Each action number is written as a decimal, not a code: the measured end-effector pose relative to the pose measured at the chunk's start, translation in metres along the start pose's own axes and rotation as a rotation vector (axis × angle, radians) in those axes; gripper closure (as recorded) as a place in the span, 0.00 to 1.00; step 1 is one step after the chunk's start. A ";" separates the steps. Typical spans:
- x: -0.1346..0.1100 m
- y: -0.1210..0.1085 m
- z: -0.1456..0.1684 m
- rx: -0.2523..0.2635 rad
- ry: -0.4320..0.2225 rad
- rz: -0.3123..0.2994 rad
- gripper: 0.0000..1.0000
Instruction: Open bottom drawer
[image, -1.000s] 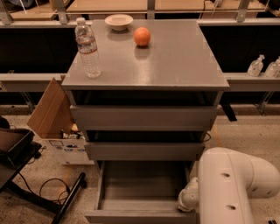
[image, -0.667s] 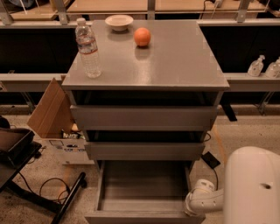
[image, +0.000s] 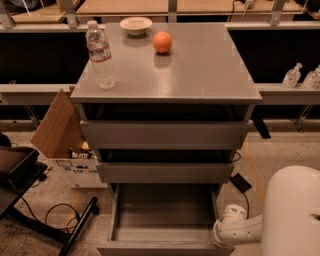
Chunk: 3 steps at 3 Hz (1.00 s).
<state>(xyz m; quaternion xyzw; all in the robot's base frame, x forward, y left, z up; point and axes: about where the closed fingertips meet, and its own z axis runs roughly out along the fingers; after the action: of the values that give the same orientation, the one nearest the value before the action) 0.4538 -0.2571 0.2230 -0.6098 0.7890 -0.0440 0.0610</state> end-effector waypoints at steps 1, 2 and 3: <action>0.000 0.001 0.001 -0.003 0.000 0.000 0.28; 0.000 0.002 0.002 -0.004 0.000 0.000 0.04; 0.000 0.002 0.002 -0.005 0.000 -0.001 0.00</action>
Offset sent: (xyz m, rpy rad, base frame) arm -0.0007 0.0004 -0.0008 0.0005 0.0016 0.0003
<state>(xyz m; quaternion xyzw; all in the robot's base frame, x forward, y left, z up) 0.4518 -0.2562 0.2207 -0.6102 0.7889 -0.0421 0.0596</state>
